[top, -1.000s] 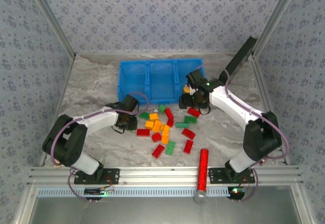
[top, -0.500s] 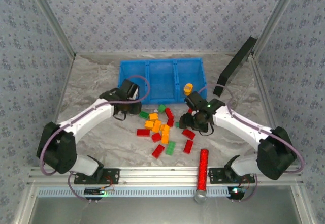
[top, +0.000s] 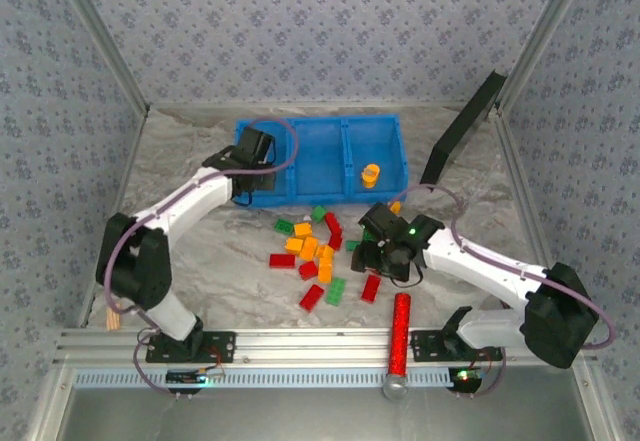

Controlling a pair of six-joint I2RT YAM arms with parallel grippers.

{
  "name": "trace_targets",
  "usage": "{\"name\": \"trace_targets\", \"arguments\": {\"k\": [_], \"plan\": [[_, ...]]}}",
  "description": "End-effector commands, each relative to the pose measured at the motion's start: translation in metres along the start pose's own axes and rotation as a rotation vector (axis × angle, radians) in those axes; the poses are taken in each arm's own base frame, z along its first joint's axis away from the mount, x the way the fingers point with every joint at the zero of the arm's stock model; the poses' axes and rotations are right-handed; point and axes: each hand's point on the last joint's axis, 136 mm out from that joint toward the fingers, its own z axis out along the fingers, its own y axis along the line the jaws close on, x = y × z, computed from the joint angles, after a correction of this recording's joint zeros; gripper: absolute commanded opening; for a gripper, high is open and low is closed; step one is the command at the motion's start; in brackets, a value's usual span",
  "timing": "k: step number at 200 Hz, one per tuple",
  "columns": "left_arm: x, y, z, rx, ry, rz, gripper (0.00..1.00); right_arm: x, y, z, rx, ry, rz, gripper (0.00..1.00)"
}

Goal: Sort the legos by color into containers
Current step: Place the lego in the container.

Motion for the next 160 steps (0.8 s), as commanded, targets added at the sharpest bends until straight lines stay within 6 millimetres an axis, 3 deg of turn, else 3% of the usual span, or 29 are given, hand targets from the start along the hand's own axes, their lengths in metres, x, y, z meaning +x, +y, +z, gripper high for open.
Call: {"name": "trace_targets", "arguments": {"k": [1,94,160], "plan": [[-0.019,0.004,0.015,-0.004,-0.028,-0.022,0.14,0.005,-0.005,0.002,0.013,-0.001,0.038,0.77],[0.006,0.000,0.082,-0.019,0.100,-0.025,0.13,0.020,-0.013,0.025,0.072,0.065,0.051,0.73],[0.000,-0.002,0.083,-0.003,0.110,-0.036,0.26,0.023,0.003,0.039,0.064,0.095,0.003,0.66]]}}
